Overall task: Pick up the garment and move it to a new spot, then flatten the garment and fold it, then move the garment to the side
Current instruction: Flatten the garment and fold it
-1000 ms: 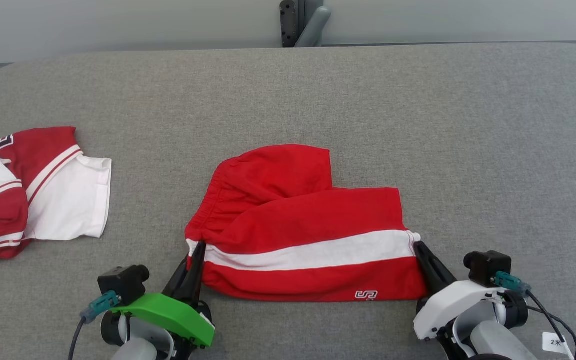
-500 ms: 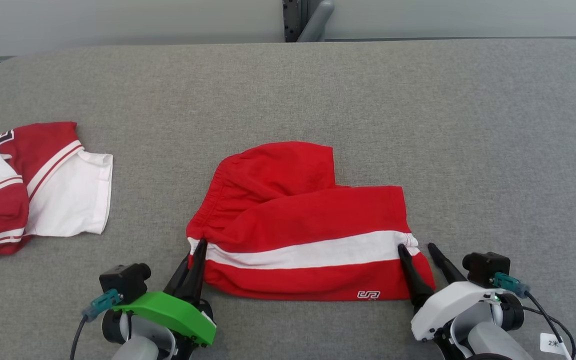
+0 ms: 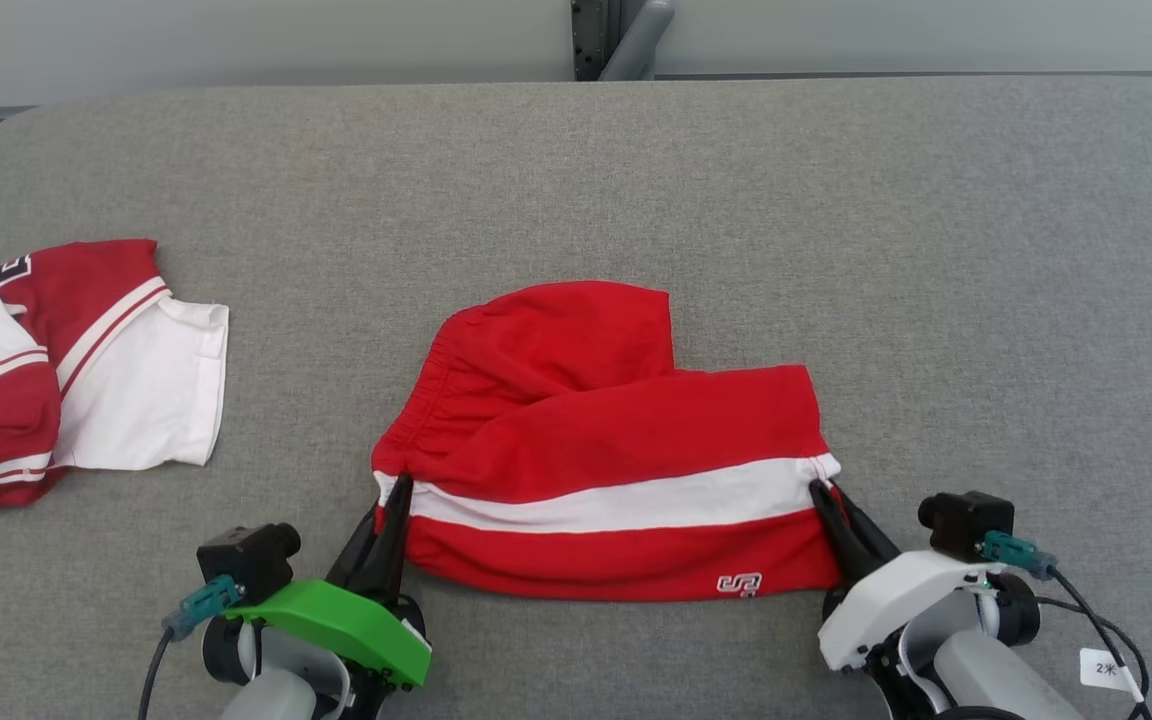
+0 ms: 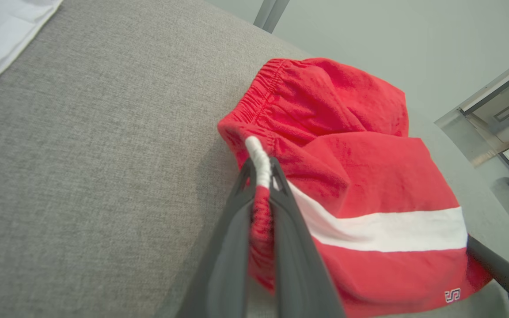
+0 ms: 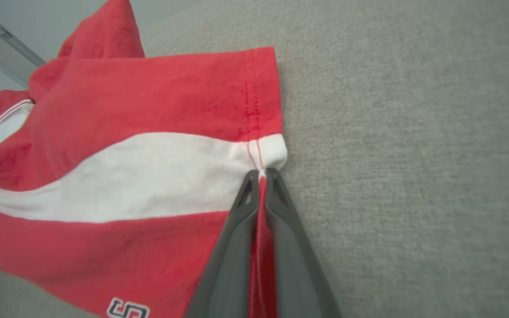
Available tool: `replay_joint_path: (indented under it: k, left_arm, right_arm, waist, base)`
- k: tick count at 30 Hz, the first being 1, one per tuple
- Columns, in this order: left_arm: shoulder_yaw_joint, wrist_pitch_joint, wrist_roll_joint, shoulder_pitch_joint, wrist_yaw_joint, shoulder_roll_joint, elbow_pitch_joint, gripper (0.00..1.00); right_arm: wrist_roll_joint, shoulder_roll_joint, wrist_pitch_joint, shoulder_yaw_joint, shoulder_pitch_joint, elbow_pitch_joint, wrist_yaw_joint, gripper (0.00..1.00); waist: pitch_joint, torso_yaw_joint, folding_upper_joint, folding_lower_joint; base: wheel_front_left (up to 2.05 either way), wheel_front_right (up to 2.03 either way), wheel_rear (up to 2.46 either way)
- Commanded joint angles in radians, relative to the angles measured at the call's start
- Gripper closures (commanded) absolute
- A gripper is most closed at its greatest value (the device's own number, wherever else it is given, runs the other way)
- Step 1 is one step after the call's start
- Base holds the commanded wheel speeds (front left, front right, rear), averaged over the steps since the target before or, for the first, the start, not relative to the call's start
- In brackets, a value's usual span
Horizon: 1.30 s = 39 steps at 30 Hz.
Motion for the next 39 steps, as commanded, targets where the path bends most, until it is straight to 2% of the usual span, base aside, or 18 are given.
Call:
replay_joint_path:
  k: [1,6,10,16,21,24,25,29,35,39]
  left_arm:
    - [0.006,0.0,0.005,-0.011,-0.003,0.001,-0.002,1.0]
    - [0.033,-0.001,0.021,-0.042,-0.003,0.016,-0.052,1.0]
    - [0.05,-0.001,0.044,-0.1,-0.003,0.058,-0.124,1.0]
    - [0.059,-0.001,0.021,-0.251,-0.002,0.183,-0.228,1.0]
    - [0.052,0.014,-0.047,-0.376,0.001,0.296,-0.259,1.0]
    - [0.022,0.061,-0.076,-0.453,0.002,0.339,-0.254,1.0]
    - [0.022,0.061,-0.076,-0.453,0.002,0.339,-0.254,1.0]
    - [-0.063,0.137,-0.095,-0.606,0.001,0.345,-0.235,1.0]
    - [-0.117,0.128,-0.059,-0.958,0.0,0.318,-0.107,1.0]
    - [-0.138,0.06,-0.01,-1.196,0.001,0.297,-0.017,1.0]
  right_arm:
    - [0.003,-0.01,0.002,-0.012,-0.013,-0.021,-0.002,1.0]
    - [-0.008,-0.004,0.001,-0.087,-0.011,-0.213,-0.002,1.0]
    - [-0.003,-0.027,0.001,-0.112,-0.042,-0.352,-0.001,1.0]
    - [0.023,-0.079,0.001,-0.155,-0.122,-0.5,-0.002,1.0]
    - [0.062,-0.127,0.001,-0.19,-0.176,-0.562,-0.003,1.0]
    - [0.07,-0.165,0.004,-0.175,-0.233,-0.549,-0.003,1.0]
    - [0.07,-0.165,0.004,-0.175,-0.233,-0.549,-0.003,1.0]
    - [0.053,-0.202,0.036,-0.124,-0.375,-0.506,-0.002,1.0]
    - [-0.029,-0.224,0.051,-0.137,-0.777,-0.354,-0.002,1.0]
    - [-0.143,-0.218,0.018,-0.205,-1.058,-0.228,-0.003,1.0]
  waist:
    - [-0.001,-0.003,0.0,0.0]
    - [-0.025,-0.018,0.0,0.0]
    - [-0.058,-0.032,0.0,0.0]
    - [-0.1,-0.043,0.0,0.0]
    - [-0.082,-0.05,0.0,0.0]
    - [-0.02,-0.056,0.0,0.0]
    - [-0.02,-0.056,0.0,0.0]
    - [0.121,-0.056,0.0,0.0]
    - [0.334,-0.075,0.0,0.0]
    - [0.396,-0.099,0.0,0.0]
  base:
    - [0.0,0.0,0.0]
    - [0.0,0.0,0.0]
    - [0.0,0.0,0.0]
    - [0.0,0.0,0.0]
    - [0.0,0.0,0.0]
    - [0.0,0.0,0.0]
    - [0.0,0.0,0.0]
    - [0.0,0.0,0.0]
    - [0.0,0.0,0.0]
    - [0.0,0.0,0.0]
